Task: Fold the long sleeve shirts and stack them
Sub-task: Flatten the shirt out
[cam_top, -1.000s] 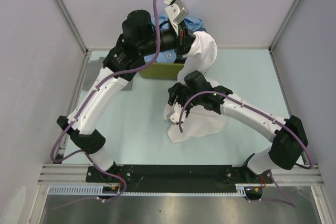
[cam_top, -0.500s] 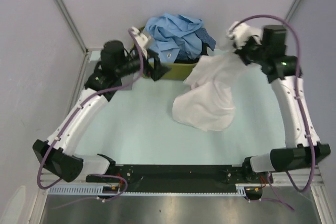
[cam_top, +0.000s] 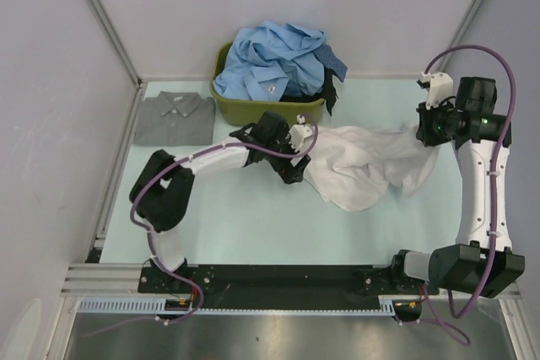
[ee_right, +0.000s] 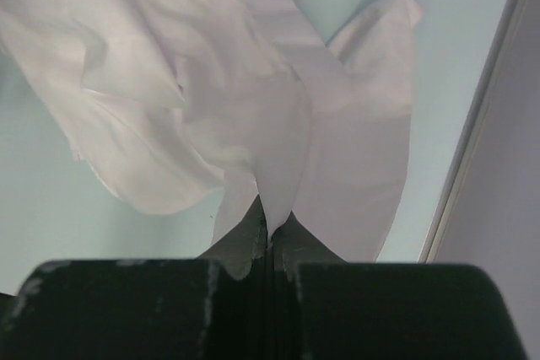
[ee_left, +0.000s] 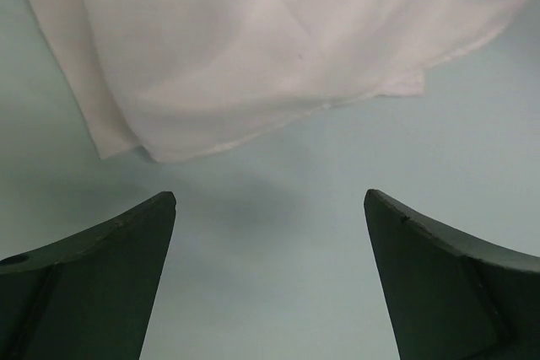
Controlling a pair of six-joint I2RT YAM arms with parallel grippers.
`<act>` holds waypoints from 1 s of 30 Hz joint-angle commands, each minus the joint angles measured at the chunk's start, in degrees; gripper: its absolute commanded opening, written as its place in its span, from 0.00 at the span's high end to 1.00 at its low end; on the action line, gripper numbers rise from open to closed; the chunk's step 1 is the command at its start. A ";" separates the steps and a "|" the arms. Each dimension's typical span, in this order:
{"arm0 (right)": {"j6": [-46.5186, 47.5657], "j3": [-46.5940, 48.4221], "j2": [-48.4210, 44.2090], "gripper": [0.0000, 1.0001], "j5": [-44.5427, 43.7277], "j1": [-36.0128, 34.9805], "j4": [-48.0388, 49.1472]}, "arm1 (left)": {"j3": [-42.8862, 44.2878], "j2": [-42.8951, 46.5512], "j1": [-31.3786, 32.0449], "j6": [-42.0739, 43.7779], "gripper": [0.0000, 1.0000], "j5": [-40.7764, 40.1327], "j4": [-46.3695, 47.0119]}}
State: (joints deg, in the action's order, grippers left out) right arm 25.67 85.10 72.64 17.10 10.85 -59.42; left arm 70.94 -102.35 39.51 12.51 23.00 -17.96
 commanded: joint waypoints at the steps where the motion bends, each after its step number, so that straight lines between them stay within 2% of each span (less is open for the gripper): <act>1: 3.50 1.47 -0.13 1.00 -1.19 2.32 -3.33 | 10.77 -5.74 -0.40 -0.29 0.01 -3.66 4.50; 4: 5.79 2.52 0.48 1.00 -1.63 3.47 -4.82 | 17.80 -11.27 -0.40 -0.30 0.01 -6.74 3.63; 7: 6.06 4.37 0.83 1.00 -0.59 5.40 -5.09 | 26.84 -18.12 -0.40 0.06 0.01 -5.35 -1.28; 10: 6.23 7.62 1.45 1.00 3.02 6.81 -5.01 | 32.23 -21.83 -0.31 0.41 0.13 1.41 -7.60; 11: 6.49 9.10 1.62 1.00 4.16 6.99 -5.35 | 32.51 -22.54 -0.39 1.28 0.27 3.60 -10.49; 13: 7.98 10.08 2.06 1.00 5.30 7.16 -6.67 | 30.07 -21.50 -0.48 2.42 0.44 9.22 -12.19; 14: 9.04 10.26 2.07 1.00 5.57 7.17 -7.37 | 28.66 -19.75 -0.48 3.21 0.61 10.82 -12.63; 16: 12.19 9.65 1.72 1.00 5.92 7.34 -9.74 | 25.24 -17.55 -1.18 3.74 0.81 13.19 -12.80; 17: 13.69 9.12 1.54 1.00 6.10 7.52 -10.53 | 24.61 -16.75 -1.71 4.09 1.00 13.82 -13.33; 21: 19.76 5.52 -0.31 1.00 6.97 8.57 -13.26 | 25.30 -8.69 -7.67 3.13 1.00 13.03 -14.83; 22: 20.90 5.78 -0.48 1.00 9.76 8.40 -15.79 | 28.17 -6.92 -11.08 2.70 1.00 12.77 -16.31; 24: 23.19 5.95 -1.01 1.00 11.89 7.00 -17.92 | 32.75 -2.97 -13.57 4.18 1.00 12.33 -19.64; 25: 23.63 5.35 -1.53 1.00 12.34 4.29 -19.06 | 37.91 -1.73 -14.45 8.01 1.00 11.81 -24.53; 27: 27.93 3.07 -3.73 1.00 11.21 -0.71 -21.95 | 41.29 2.73 -13.76 13.56 1.00 11.36 -31.22; 28: 32.03 -1.30 -5.74 1.00 9.98 -2.31 -23.01 | 40.78 4.42 -13.23 15.33 1.00 12.49 -33.44; 29: 33.99 -4.04 -7.06 1.00 8.49 -4.07 -24.15 | 39.55 6.26 -12.44 17.44 1.00 13.20 -35.81; 30: 36.01 -6.94 -8.29 1.00 4.91 -5.39 -25.91 | 34.23 10.20 -10.17 21.20 1.00 13.29 -40.01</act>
State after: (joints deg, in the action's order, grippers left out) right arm 50.78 85.93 70.19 26.00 10.79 -73.78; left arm 108.01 -106.32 23.51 21.37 32.71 -43.35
